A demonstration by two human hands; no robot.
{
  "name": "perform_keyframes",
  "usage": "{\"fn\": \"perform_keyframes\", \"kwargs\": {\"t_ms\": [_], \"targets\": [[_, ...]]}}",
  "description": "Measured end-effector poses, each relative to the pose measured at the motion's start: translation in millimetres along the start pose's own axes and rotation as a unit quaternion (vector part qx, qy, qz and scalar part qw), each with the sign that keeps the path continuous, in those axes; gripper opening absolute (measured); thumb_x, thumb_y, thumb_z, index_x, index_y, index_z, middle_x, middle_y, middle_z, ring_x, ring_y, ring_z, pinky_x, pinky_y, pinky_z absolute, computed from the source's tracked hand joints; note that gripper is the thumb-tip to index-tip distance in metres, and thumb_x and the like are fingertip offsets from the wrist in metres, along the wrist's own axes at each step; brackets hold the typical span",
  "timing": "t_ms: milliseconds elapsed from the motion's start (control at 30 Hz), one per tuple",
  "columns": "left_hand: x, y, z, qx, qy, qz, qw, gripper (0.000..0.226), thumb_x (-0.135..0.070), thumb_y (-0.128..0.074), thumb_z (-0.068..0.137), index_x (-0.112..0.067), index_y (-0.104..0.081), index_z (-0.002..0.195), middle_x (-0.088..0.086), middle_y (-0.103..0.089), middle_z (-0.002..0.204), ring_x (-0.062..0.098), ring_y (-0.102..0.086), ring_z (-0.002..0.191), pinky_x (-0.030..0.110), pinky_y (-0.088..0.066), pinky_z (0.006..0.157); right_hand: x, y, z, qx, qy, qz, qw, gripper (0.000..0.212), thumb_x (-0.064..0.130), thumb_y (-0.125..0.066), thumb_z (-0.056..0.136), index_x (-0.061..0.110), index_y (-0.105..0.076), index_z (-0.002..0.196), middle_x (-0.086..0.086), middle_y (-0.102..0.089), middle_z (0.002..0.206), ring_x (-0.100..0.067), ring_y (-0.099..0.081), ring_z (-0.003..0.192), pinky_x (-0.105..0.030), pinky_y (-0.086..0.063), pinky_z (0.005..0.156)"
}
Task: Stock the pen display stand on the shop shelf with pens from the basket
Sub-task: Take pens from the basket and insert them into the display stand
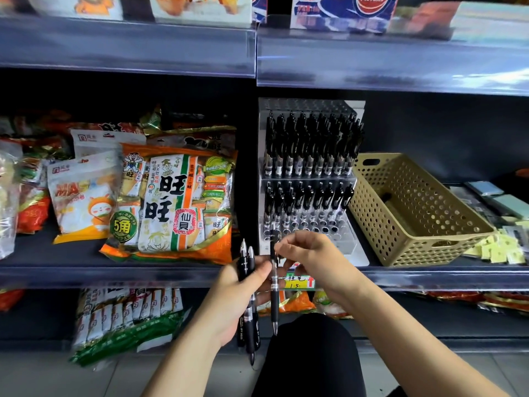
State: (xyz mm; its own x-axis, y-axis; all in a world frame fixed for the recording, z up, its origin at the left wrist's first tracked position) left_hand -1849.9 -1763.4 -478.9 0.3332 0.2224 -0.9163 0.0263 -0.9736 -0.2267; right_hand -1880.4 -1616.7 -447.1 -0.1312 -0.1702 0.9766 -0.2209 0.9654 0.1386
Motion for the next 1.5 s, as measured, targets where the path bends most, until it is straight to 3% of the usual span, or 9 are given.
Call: {"fn": "perform_keyframes", "kwargs": {"t_ms": [133,233,367,467,633,767,1000,1167,1500], "targets": [[1,6,6,-0.024,-0.021,-0.022,0.999,0.013,-0.010,-0.055,0.091,-0.011,-0.065,0.101,0.003,-0.075,0.090,0.012,-0.072,0.078,0.020,-0.056,0.059,20,23,-2,-0.116,0.067,0.072,0.988,0.008,0.009,-0.056,0.090,0.004,-0.060,0.085,-0.003,-0.064,0.073,-0.013,-0.062,0.065,-0.019,-0.055,0.062],[1,12,8,-0.049,-0.036,-0.036,0.998,0.013,-0.010,-0.055,0.092,-0.011,-0.066,0.099,0.005,-0.075,0.087,0.012,-0.071,0.076,0.021,-0.057,0.059,33,39,1,-0.252,0.170,-0.011,0.953,0.004,0.015,-0.059,0.090,0.012,-0.059,0.088,-0.003,-0.068,0.074,-0.015,-0.068,0.068,-0.025,-0.057,0.067],[0,16,7,-0.070,-0.048,-0.039,0.996,0.012,-0.011,-0.057,0.091,-0.012,-0.067,0.096,0.004,-0.075,0.083,0.010,-0.069,0.070,0.020,-0.055,0.058,40,42,13,-0.323,0.225,-0.121,0.911,0.010,0.018,-0.060,0.091,0.022,-0.056,0.082,0.001,-0.067,0.075,-0.010,-0.068,0.069,-0.024,-0.056,0.067],[0,18,6,-0.081,-0.052,-0.039,0.995,0.012,-0.009,-0.056,0.091,-0.013,-0.067,0.092,0.001,-0.073,0.077,0.009,-0.065,0.064,0.018,-0.054,0.055,39,40,23,-0.324,0.237,-0.172,0.900,0.006,0.019,-0.060,0.091,0.017,-0.057,0.086,0.001,-0.065,0.076,-0.016,-0.067,0.075,-0.029,-0.055,0.069],[-3,24,5,-0.090,-0.059,-0.038,0.993,0.011,-0.008,-0.055,0.092,-0.012,-0.066,0.093,0.002,-0.071,0.075,0.010,-0.061,0.062,0.019,-0.054,0.056,31,34,35,-0.316,0.250,-0.230,0.886,0.006,0.018,-0.060,0.091,0.012,-0.060,0.089,0.000,-0.063,0.076,-0.013,-0.062,0.072,-0.012,-0.046,0.059],[-3,26,5,-0.087,-0.057,-0.037,0.994,0.010,-0.009,-0.056,0.092,-0.012,-0.065,0.094,-0.001,-0.072,0.072,0.007,-0.061,0.059,0.019,-0.054,0.057,27,32,38,-0.317,0.242,-0.242,0.884,0.008,0.018,-0.060,0.091,0.011,-0.061,0.091,0.005,-0.059,0.074,-0.009,-0.058,0.069,-0.009,-0.042,0.059],[-5,28,6,-0.091,-0.055,-0.037,0.994,0.009,-0.012,-0.057,0.091,-0.013,-0.066,0.094,-0.001,-0.072,0.073,0.007,-0.061,0.060,0.021,-0.052,0.057,15,30,47,-0.291,0.189,-0.299,0.889,0.014,0.019,-0.061,0.090,0.006,-0.066,0.092,0.002,-0.062,0.073,-0.014,-0.060,0.065,-0.028,-0.052,0.061],[-6,28,5,-0.088,-0.058,-0.046,0.993,0.009,-0.013,-0.057,0.091,-0.012,-0.066,0.095,-0.001,-0.072,0.070,0.005,-0.061,0.058,0.022,-0.052,0.059,10,31,51,-0.273,0.145,-0.350,0.884,0.014,0.020,-0.059,0.091,0.007,-0.066,0.091,-0.001,-0.064,0.073,-0.014,-0.058,0.057,-0.021,-0.046,0.052],[-9,20,4,-0.084,-0.056,-0.071,0.992,0.008,-0.014,-0.059,0.090,-0.011,-0.065,0.094,-0.001,-0.071,0.069,0.005,-0.062,0.057,0.022,-0.054,0.060,6,30,44,-0.280,0.118,-0.328,0.894,0.021,0.028,-0.060,0.091,0.009,-0.064,0.100,0.006,-0.060,0.079,-0.013,-0.059,0.067,-0.030,-0.052,0.063]]}}
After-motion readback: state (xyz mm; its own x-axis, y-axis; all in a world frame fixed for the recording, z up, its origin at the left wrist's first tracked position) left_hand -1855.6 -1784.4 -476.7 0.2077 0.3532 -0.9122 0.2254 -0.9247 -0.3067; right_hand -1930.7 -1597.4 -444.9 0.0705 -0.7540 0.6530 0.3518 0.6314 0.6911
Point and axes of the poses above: each hand's wrist, its own z-axis towards the middle knuckle, its own y-axis out of the back of the hand, x = y × z, the point moved 1 cm from there along z, towards the middle knuckle
